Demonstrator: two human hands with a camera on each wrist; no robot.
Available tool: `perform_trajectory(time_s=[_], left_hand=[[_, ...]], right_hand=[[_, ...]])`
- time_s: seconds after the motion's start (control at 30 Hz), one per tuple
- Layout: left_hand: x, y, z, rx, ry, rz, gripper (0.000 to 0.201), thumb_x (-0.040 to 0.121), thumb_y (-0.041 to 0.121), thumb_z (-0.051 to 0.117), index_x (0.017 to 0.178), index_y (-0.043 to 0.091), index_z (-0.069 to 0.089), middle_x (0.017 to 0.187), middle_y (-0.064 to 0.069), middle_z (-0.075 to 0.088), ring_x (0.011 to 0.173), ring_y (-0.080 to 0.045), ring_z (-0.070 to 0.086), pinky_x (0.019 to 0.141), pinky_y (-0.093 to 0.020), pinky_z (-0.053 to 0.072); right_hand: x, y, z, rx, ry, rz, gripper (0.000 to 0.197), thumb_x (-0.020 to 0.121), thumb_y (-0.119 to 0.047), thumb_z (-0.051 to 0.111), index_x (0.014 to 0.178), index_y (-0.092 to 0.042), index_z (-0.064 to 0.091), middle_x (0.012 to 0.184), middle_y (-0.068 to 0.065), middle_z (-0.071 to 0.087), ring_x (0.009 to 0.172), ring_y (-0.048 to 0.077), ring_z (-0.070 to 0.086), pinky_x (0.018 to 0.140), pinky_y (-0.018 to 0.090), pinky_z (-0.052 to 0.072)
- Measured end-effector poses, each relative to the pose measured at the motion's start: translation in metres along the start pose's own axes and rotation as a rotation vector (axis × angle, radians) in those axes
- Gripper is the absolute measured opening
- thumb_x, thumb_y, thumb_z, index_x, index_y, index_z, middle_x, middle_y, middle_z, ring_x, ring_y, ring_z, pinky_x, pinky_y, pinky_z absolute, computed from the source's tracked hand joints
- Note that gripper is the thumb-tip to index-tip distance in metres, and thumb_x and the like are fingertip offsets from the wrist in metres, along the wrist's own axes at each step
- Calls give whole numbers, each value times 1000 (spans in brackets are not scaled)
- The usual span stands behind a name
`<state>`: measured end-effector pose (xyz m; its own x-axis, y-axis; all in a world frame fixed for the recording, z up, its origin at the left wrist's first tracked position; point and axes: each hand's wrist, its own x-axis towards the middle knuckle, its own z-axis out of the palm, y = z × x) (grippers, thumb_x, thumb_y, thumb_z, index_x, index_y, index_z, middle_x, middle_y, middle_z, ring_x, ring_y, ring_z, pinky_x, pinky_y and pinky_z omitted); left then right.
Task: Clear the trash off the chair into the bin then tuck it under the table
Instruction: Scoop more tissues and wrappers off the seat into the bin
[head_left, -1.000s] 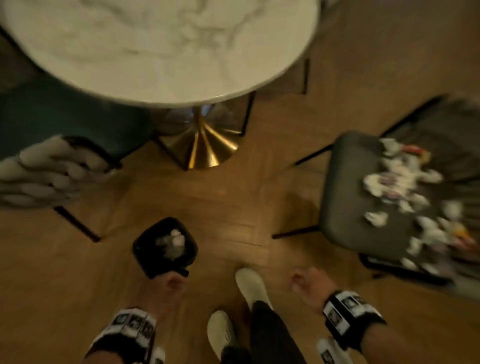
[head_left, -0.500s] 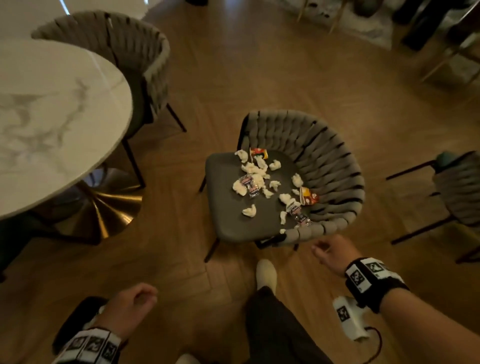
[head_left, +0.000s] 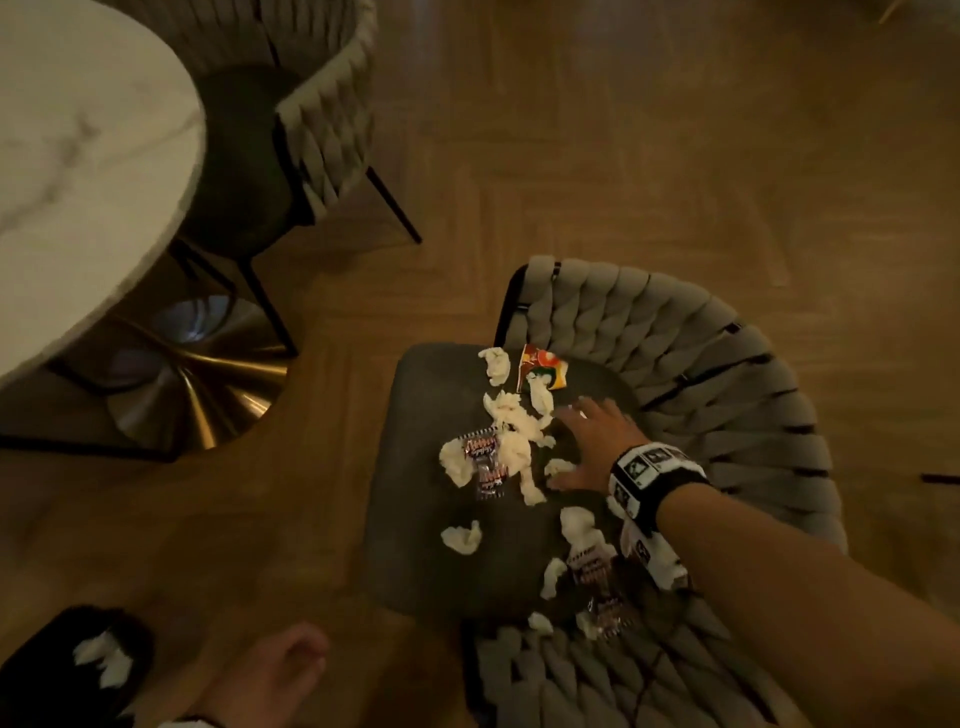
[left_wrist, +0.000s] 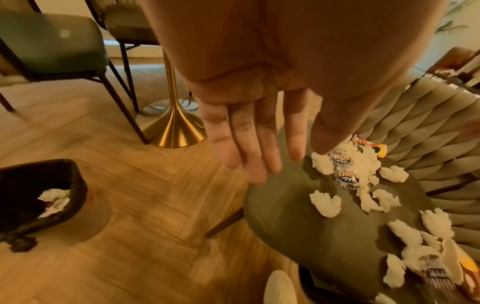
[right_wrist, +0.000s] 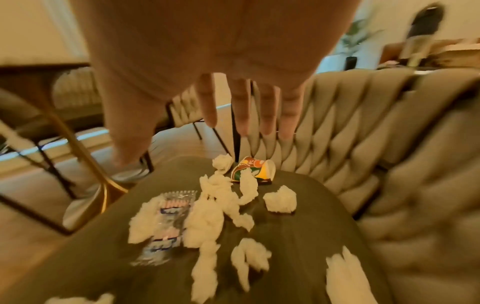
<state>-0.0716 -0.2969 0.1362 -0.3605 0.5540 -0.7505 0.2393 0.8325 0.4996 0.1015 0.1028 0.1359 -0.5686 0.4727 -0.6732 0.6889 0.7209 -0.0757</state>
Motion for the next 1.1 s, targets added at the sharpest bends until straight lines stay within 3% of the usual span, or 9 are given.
perform_trajectory(time_s=[0.1,0.17,0.23,0.3,0.5,0.63,0.8,0.93,1.1], left_hand=[[42,30,22,-36,-39,64,23,77,30,63,88,51,60,82,51,54,85,10,60,70,-3,45],[76,39,33,-49,-94,82,25,88,27,54,95,52,55,90,58,45,92,18,52,76,-3,44],[106,47,38,-51,-95,75,25,80,46,53,93,65,46,100,52,46,95,13,54,79,-8,47],[128,46,40,-78,-22,44,23,65,57,51,88,59,53,98,36,59,85,2,62,70,-13,51],[148,49,35,-111,44,16,33,80,9,69,87,40,61,82,20,69,73,-2,66,67,-19,51],[154,65,44,-132,46,21,25,71,40,67,94,42,58,92,14,67,85,-5,65,78,-25,54],[197,98,76,307,114,98,96,61,61,71,135,47,12,151,10,10,136,-16,22,111,-40,33],[232,115,105,436,104,165,129,51,67,74,133,49,-23,152,5,-29,142,-23,-11,117,-49,5],[254,116,116,527,47,257,123,49,76,67,134,52,-18,153,5,-28,142,-27,-12,117,-51,6]], right_hand=[[88,8,-8,-176,-24,-128,126,48,-68,77,142,-43,-3,159,5,-6,143,41,-4,112,63,10],[145,11,-4,-241,-32,-172,135,43,-69,78,140,-49,-13,158,3,-19,142,42,-11,110,67,5],[193,13,5,-177,-18,-159,132,42,-79,70,136,-55,-19,157,3,-21,143,42,-10,111,70,7],[225,10,15,-19,4,-149,119,44,-91,54,132,-61,-20,158,3,-19,144,41,-8,111,68,12],[220,-6,57,-119,-150,-212,114,42,-93,52,127,-67,-20,156,-2,-25,141,43,-16,106,74,5],[187,4,92,-155,-103,-262,107,51,-79,63,134,-61,-1,157,0,-16,142,41,-12,108,70,5],[172,-5,102,-178,-66,-358,66,74,-59,60,132,-43,32,148,6,19,132,41,17,105,60,29],[176,2,91,-76,-87,-335,56,80,-40,66,130,-39,40,146,6,19,129,36,28,101,52,42],[165,45,58,114,5,-247,40,75,-33,73,111,-32,54,135,8,31,116,34,44,97,41,44]])
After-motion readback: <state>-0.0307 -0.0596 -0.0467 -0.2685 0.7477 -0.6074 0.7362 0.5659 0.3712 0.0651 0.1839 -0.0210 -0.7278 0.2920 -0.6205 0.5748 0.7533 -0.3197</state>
